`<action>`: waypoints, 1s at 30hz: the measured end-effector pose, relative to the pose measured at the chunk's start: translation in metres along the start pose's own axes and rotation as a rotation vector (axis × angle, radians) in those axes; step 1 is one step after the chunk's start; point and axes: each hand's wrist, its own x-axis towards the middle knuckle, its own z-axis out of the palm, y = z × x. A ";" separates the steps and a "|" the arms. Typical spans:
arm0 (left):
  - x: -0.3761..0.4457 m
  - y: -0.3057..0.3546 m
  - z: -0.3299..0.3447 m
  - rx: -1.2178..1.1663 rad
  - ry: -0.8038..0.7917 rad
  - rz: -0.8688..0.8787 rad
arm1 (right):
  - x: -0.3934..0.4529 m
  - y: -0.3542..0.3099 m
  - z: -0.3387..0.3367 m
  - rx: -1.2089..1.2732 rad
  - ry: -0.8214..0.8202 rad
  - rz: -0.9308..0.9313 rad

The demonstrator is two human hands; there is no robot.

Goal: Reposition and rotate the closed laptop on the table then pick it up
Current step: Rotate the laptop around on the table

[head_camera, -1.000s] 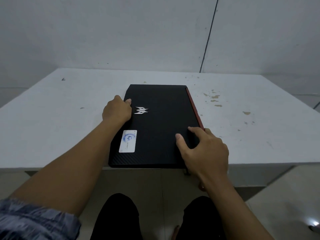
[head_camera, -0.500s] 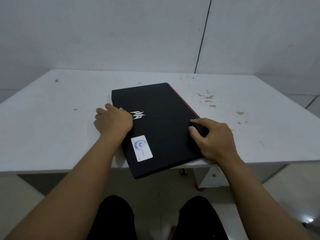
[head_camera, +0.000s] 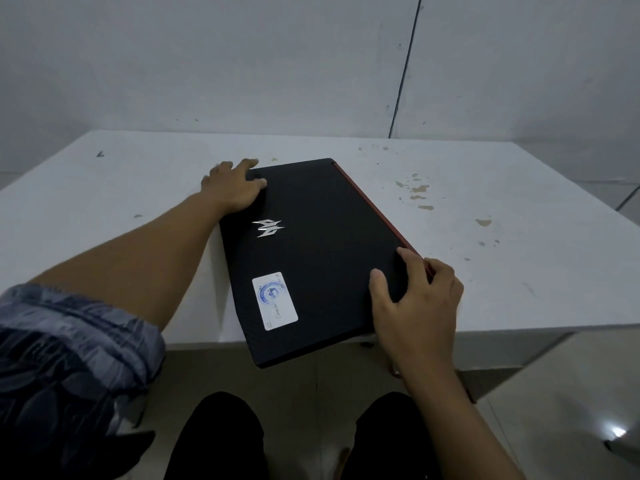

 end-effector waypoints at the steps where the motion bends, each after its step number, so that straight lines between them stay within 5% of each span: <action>1: 0.004 -0.001 -0.001 0.007 -0.034 0.007 | 0.000 0.000 0.000 -0.002 -0.001 0.001; 14: 0.005 -0.022 -0.004 -0.030 -0.031 0.111 | 0.019 -0.008 0.004 0.075 0.044 0.092; 30: -0.044 -0.029 0.003 0.023 0.187 -0.126 | 0.065 0.002 -0.004 0.122 -0.099 0.079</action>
